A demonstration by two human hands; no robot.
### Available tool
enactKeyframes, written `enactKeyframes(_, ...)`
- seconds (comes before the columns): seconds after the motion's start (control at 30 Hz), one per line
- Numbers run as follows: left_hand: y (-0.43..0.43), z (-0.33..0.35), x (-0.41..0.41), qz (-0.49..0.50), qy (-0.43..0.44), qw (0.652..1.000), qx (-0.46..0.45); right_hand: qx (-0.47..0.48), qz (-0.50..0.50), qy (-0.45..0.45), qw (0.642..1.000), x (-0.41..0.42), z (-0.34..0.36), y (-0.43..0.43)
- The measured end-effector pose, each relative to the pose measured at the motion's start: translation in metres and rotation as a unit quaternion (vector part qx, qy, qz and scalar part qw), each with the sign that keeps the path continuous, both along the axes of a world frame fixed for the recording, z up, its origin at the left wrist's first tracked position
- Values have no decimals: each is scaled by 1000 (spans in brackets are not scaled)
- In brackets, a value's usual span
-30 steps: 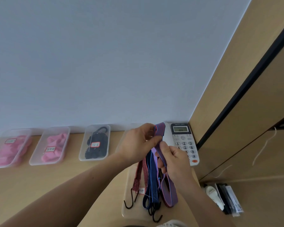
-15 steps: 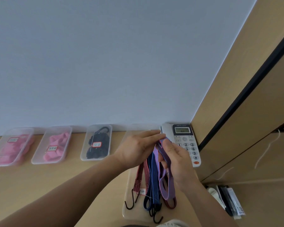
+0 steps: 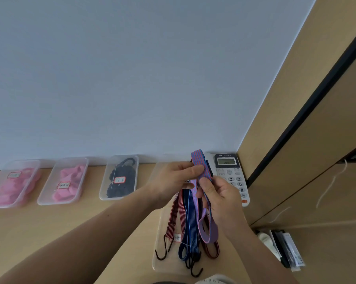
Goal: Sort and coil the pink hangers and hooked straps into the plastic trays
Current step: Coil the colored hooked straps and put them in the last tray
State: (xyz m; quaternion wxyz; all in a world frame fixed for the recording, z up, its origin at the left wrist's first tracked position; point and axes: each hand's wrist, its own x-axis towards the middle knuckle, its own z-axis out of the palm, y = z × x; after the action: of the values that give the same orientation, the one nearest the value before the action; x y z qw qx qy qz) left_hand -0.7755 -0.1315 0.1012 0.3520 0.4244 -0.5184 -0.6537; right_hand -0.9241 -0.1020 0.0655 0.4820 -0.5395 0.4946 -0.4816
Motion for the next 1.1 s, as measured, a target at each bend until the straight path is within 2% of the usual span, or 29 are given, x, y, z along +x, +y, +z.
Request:
enactKeyframes(0.23, 1, 1, -4, 63, 49, 997, 13, 25, -31, -6, 999, -3, -1, 5)
enactKeyframes(0.3, 0, 0, -2, 86, 21, 996, -6, 40, -32, -6, 999, -4, -1, 6)
enactKeyframes(0.43, 0, -1, 1, 89, -91, 984, -124, 77, -4, -28, 997, -3, -3, 7)
enactKeyframes(0.57, 0, -11, 2, 132, -207, 945, -216, 77, -5, -49, 996, -1, 1, 8)
enactKeyframes(0.73, 8, -18, 5, 92, -302, 876, -365, 90, -11, -79, 993, 1, 5, 7)
enactKeyframes(0.83, 8, -18, 3, 103, -343, 798, -484, 97, -12, -75, 992, 1, 6, 8)
enactKeyframes(0.9, 8, -18, 1, 96, -352, 765, -531, 98, -12, -65, 993, 1, 7, 8)
enactKeyframes(1.03, 1, -27, 6, 16, -365, 742, -561, 99, -17, -89, 991, -4, 8, 8)
enactKeyframes(1.07, 1, -28, 6, 14, -354, 755, -551, 93, -16, -97, 991, -4, 8, 8)
enactKeyframes(1.1, 3, -28, 7, 22, -329, 787, -522, 84, -17, -103, 991, -4, 8, 7)
